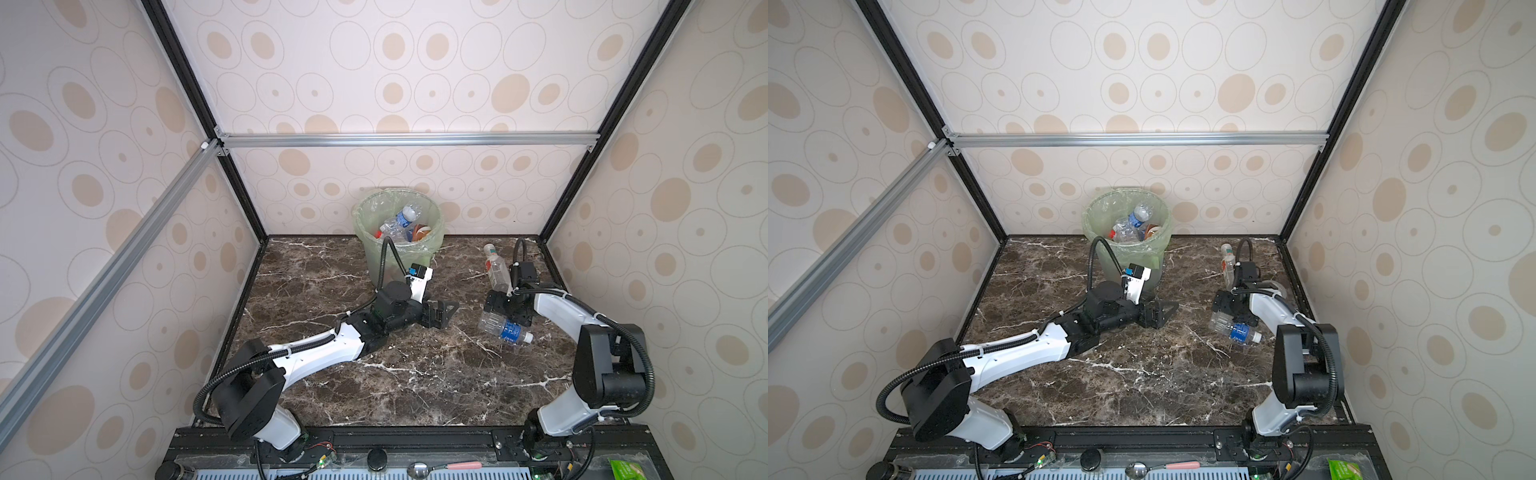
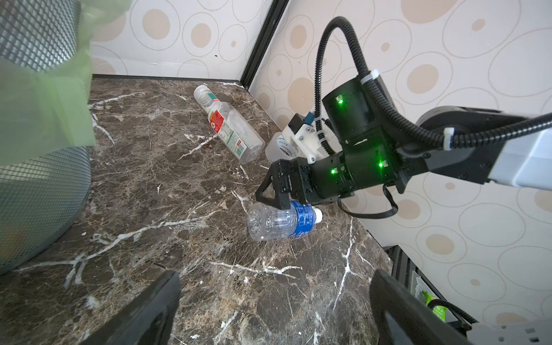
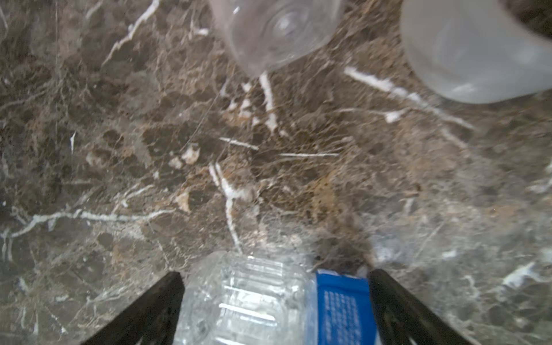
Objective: Throw the plastic bottles in the bin
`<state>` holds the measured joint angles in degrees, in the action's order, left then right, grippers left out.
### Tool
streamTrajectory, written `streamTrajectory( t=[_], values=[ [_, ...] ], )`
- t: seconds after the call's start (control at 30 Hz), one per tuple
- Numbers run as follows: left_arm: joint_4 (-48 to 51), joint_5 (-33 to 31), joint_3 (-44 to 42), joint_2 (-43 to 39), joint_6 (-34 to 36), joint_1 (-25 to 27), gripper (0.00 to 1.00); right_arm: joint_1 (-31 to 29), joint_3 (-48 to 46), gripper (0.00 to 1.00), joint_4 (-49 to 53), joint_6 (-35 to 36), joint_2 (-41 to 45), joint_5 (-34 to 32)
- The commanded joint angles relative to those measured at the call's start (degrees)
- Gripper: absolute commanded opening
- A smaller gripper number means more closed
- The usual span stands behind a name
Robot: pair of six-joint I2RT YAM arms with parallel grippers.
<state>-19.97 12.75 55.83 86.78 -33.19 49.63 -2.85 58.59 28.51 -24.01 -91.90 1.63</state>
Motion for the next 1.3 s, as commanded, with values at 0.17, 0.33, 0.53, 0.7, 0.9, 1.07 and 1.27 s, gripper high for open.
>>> streamTrajectory(
  t=[0.17, 0.33, 0.53, 0.7, 0.9, 1.07, 1.27],
  values=[
    [0.4, -0.4, 1.3, -1.3, 1.0, 0.4, 0.99, -2.4, 1.3, 1.0, 2.6, -1.0, 5.3, 2.2],
    [0.1, -0.4, 0.8, -1.5, 0.9, 0.4, 0.99, -2.3, -0.9, 1.0, 6.9, 2.5, 10.9, 1.5],
    [-0.7, 0.5, 0.8, -0.9, 0.2, 0.4, 0.99, -4.9, -9.2, 1.0, 7.1, 2.9, 17.8, 4.3],
    [-1.0, 0.3, 0.4, -1.1, 0.0, 0.4, 0.99, -10.1, -11.7, 1.0, 9.8, 3.9, 19.2, -1.5],
    [-0.9, 0.2, 0.4, -1.1, 0.1, 0.5, 0.99, -11.3, -11.8, 1.0, 11.5, 4.9, 17.4, -5.0],
    [-0.7, 0.1, 0.5, -1.1, 0.3, 0.5, 0.99, -13.7, -11.0, 1.0, 12.3, 4.9, 14.4, -6.1],
    [-0.6, 0.2, 0.7, -0.3, 0.4, 0.5, 0.99, -15.6, -10.8, 1.0, 10.8, 4.1, 12.9, -6.1]
  ],
)
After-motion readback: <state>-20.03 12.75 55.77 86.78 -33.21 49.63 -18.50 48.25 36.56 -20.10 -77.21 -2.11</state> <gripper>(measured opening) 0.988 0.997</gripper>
